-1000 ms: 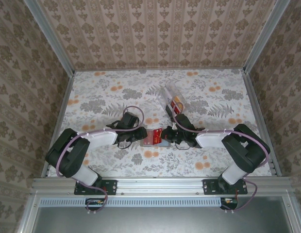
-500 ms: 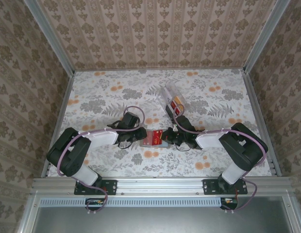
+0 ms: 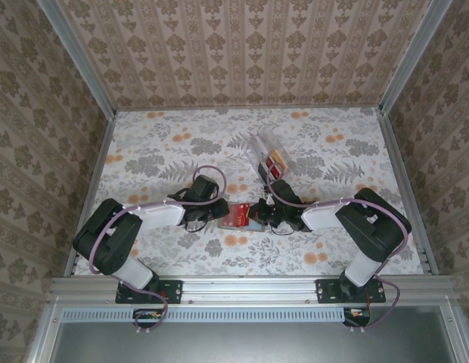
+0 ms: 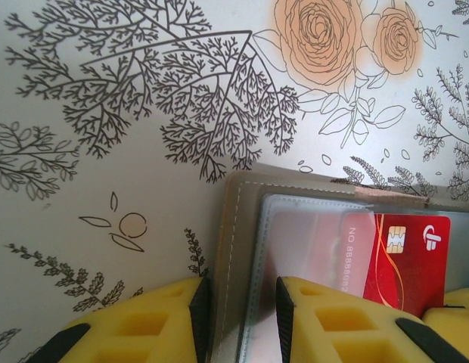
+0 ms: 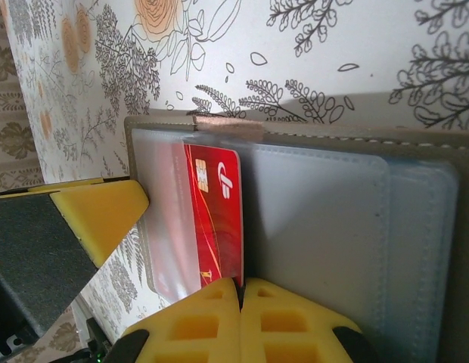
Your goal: Put the credit cards into the card holder
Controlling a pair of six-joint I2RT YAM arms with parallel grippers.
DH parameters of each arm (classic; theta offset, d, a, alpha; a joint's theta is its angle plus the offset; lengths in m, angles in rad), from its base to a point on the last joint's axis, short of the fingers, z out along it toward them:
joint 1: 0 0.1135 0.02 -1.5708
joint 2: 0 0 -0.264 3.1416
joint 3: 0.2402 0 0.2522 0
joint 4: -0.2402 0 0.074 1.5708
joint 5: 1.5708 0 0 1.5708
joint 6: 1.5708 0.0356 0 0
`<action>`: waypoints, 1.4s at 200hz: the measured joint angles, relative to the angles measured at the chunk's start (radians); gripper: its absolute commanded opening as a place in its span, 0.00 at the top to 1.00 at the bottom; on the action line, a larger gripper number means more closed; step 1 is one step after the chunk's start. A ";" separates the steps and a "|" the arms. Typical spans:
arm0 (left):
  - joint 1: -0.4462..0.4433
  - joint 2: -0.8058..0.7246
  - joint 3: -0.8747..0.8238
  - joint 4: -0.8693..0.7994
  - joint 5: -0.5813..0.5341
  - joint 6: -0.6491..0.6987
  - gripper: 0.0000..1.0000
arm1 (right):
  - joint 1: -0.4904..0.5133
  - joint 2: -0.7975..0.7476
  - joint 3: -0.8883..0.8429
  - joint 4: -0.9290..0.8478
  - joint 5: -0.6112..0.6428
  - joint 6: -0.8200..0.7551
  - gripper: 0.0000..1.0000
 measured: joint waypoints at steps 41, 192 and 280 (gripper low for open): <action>-0.001 0.001 0.000 0.004 0.000 0.000 0.68 | 0.006 0.011 0.032 -0.025 -0.002 -0.006 0.99; -0.009 0.001 0.000 0.012 -0.003 -0.037 0.68 | 0.060 0.060 0.159 -0.179 0.040 -0.035 0.75; -0.014 0.001 0.000 0.013 0.004 -0.037 0.69 | 0.060 0.077 0.195 -0.246 0.040 -0.061 0.90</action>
